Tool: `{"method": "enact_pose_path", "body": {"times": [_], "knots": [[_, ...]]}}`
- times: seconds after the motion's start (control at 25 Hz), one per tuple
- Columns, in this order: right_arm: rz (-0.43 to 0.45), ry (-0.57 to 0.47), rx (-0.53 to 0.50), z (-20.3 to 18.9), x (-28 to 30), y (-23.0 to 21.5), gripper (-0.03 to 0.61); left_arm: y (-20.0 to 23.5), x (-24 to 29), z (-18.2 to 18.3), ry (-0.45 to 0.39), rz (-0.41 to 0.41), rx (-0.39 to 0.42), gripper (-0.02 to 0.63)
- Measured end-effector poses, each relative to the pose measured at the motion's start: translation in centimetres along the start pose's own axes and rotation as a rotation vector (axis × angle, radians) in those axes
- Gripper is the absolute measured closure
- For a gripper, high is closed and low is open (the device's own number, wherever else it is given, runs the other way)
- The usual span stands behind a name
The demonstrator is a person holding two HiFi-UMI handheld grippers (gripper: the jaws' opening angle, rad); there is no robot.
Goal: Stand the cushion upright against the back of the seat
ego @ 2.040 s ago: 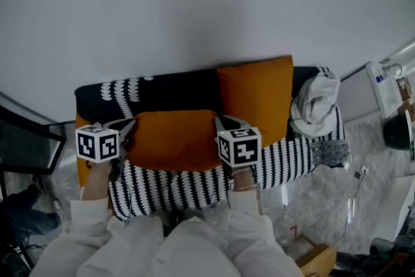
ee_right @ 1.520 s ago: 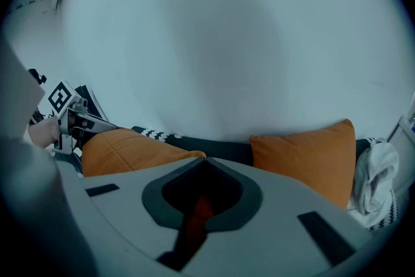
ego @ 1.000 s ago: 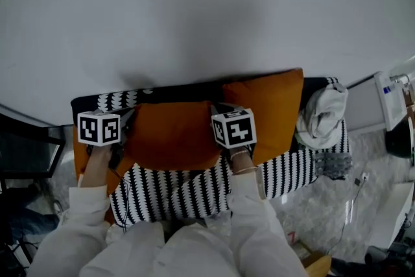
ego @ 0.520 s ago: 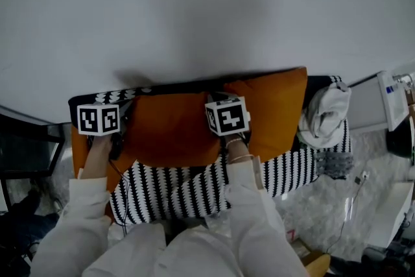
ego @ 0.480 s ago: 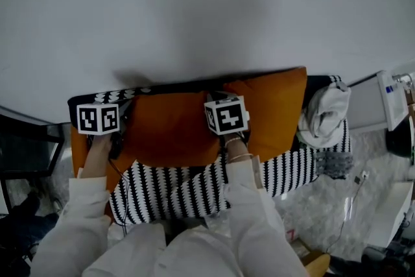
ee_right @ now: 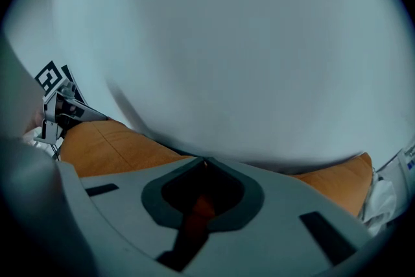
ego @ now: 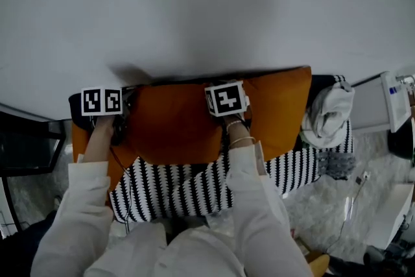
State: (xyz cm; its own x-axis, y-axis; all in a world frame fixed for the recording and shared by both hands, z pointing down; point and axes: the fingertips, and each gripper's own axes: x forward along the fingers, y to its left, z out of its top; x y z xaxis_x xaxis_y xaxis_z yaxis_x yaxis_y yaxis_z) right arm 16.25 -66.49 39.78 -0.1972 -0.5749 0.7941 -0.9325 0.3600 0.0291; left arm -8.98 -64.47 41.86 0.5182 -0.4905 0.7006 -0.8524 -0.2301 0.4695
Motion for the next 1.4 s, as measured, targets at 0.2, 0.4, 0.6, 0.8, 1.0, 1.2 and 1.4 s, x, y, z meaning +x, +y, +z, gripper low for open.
{"method": "enact_pose_path", "body": {"times": [0.2,0.4,0.6,0.8,1.0,1.2,1.4], "knots": [[0.046,0.06,0.005,-0.3,0.7,0.8,0.561,0.3,0.9,0.4,0.055,-0.012,-0.027,0.6],[-0.033,0.1,-0.049,0.0,0.0,-0.7,0.56,0.5,0.9,1.0,0.067,0.011,0.004,0.598],[-0.058,0.1,-0.054,0.0,-0.4,-0.9,0.553,0.2,0.8,1.6,0.027,0.013,0.041,0.569],[-0.037,0.064,-0.027,0.5,-0.9,-0.5,0.462,0.1,0.0,2.6,-0.029,0.069,0.069,0.47],[-0.032,-0.012,0.02,0.9,-2.5,-0.1,0.462,0.0,-1.3,2.6,-0.067,0.104,0.072,0.46],[-0.072,-0.167,0.04,1.9,-5.5,-0.2,0.462,-0.4,-3.6,2.9,-0.139,0.138,0.057,0.46],[-0.111,-0.335,0.029,3.2,-9.4,-0.3,0.462,-3.0,-6.4,3.4,-0.213,0.129,0.11,0.46]]}}
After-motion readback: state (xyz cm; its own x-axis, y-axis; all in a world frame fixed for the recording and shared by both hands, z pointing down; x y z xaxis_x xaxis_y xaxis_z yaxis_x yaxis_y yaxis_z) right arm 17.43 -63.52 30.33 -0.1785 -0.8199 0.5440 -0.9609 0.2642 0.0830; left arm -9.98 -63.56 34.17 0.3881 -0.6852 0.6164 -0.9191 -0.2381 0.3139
